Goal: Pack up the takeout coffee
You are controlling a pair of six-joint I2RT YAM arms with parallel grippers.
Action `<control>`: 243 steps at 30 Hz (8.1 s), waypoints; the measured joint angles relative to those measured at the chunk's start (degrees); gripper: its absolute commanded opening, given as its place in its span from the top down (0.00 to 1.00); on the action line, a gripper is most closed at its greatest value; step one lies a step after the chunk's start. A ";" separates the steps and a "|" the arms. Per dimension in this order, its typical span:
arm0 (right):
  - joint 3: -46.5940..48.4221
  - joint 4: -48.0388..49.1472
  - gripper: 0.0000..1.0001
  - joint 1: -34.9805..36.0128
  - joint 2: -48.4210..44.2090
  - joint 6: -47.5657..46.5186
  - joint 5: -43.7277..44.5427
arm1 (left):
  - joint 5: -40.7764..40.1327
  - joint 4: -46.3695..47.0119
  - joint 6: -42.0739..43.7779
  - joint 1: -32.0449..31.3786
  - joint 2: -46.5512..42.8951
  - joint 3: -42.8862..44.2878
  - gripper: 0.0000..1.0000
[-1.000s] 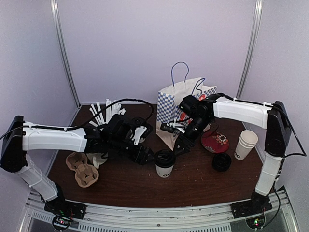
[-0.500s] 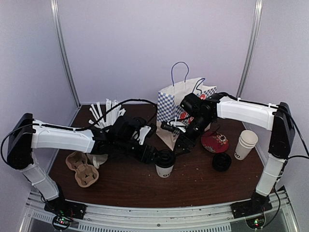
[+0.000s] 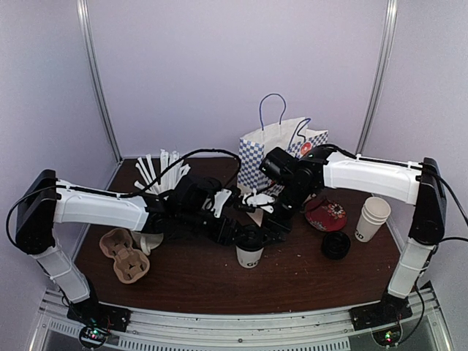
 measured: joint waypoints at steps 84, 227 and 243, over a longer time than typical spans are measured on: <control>-16.26 28.13 0.14 5.44 -6.80 -6.10 9.88 | 3.43 9.25 -3.56 1.95 1.81 -4.04 0.43; -26.95 12.72 0.01 -38.16 -36.11 3.74 -4.17 | -2.82 -33.97 41.64 -3.28 8.17 28.15 0.14; -28.83 15.32 0.00 -39.71 -36.98 4.61 -6.86 | -0.96 -37.88 44.50 -3.26 16.17 35.58 0.19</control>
